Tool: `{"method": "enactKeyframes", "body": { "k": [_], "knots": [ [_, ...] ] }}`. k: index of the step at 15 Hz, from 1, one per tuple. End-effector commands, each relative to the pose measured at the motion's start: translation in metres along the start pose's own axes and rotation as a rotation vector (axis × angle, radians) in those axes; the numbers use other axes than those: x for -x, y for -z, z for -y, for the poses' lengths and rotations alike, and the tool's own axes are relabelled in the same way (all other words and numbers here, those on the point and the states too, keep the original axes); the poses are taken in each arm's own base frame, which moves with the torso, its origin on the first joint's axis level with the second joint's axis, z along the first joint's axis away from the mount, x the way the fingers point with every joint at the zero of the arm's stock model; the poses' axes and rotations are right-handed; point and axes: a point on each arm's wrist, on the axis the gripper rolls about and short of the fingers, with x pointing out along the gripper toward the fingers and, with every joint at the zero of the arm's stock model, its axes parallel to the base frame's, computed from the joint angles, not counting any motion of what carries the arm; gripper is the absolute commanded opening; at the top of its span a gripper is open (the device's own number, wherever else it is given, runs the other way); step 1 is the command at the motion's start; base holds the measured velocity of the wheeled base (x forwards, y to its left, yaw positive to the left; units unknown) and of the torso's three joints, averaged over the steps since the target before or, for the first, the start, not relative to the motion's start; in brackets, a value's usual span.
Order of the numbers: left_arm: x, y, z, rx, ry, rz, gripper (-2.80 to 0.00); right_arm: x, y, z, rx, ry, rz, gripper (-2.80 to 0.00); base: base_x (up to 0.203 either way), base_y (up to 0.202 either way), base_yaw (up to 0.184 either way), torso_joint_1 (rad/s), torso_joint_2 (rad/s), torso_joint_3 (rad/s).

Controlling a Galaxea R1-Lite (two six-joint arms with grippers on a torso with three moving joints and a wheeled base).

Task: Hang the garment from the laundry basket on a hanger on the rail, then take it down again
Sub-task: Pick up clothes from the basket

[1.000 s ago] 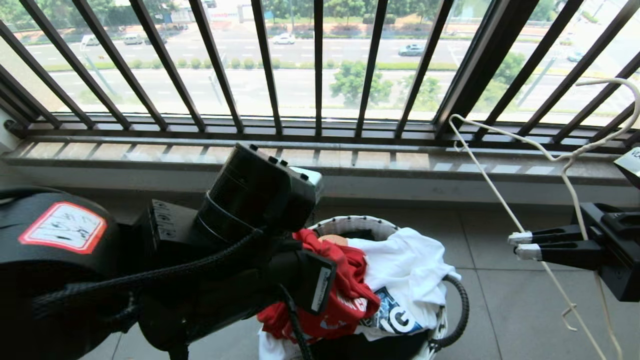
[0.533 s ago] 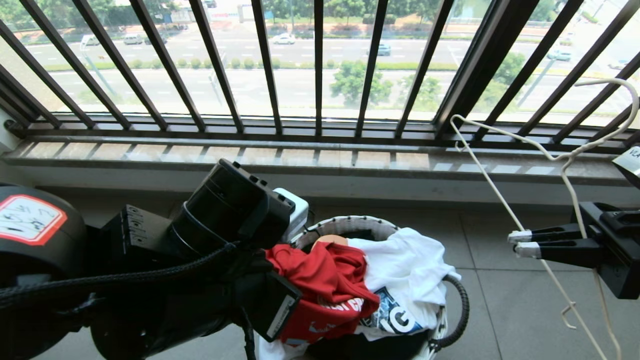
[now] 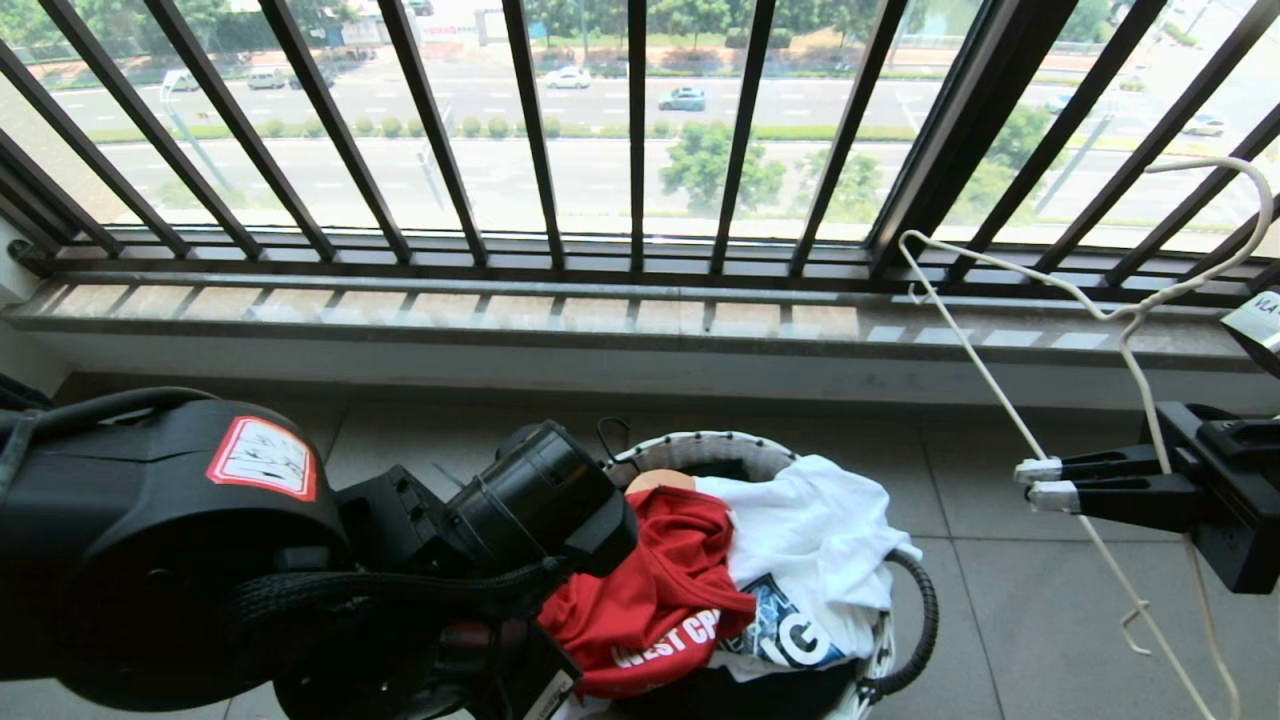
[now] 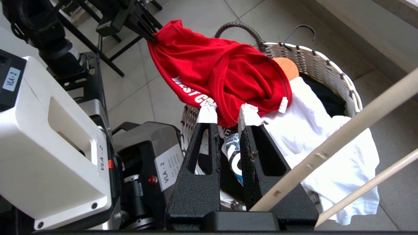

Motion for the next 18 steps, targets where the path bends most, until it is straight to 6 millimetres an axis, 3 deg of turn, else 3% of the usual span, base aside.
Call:
{"method": "enactKeyframes", "body": {
  "k": [1, 4, 5, 8, 14, 16, 18],
  "knots": [
    [-0.024, 0.002, 0.009, -0.053, -0.01, -0.087, -2.8, 0.0, 0.0, 0.0, 0.002, -0.005, 0.005, -2.8, 0.0, 0.0, 0.0, 0.0, 0.0, 0.0],
    [-0.046, 0.003, 0.018, -0.084, -0.016, -0.156, -2.8, 0.0, 0.001, 0.001, 0.0, -0.003, 0.005, -2.8, 0.0, 0.0, 0.0, 0.0, 0.0, 0.0],
    [-0.052, 0.003, 0.02, -0.09, -0.018, -0.172, 0.0, 0.001, 0.001, 0.001, 0.0, -0.002, 0.005, -2.8, 0.0, 0.0, 0.0, 0.0, 0.0, 0.0],
    [-0.046, 0.002, 0.018, -0.08, -0.016, -0.152, 0.0, 0.0, 0.001, 0.002, -0.005, -0.002, 0.004, -2.8, 0.0, 0.0, 0.0, 0.0, 0.0, 0.0],
    [0.027, 0.004, -0.009, 0.008, 0.013, 0.087, 0.0, 0.0, 0.001, 0.003, -0.003, -0.001, 0.004, -2.8, 0.0, 0.0, 0.0, 0.0, 0.0, 0.0],
    [0.018, -0.002, -0.004, 0.016, 0.017, 0.083, 0.0, 0.0, 0.001, 0.003, -0.002, -0.001, 0.004, -2.8, 0.0, 0.0, 0.0, 0.0, 0.0, 0.0],
    [-0.013, -0.018, 0.011, 0.061, 0.024, 0.106, 0.0, 0.001, 0.001, 0.002, -0.001, 0.001, 0.005, -2.8, 0.0, 0.0, 0.0, 0.0, 0.0, 0.0]
  ]
}}
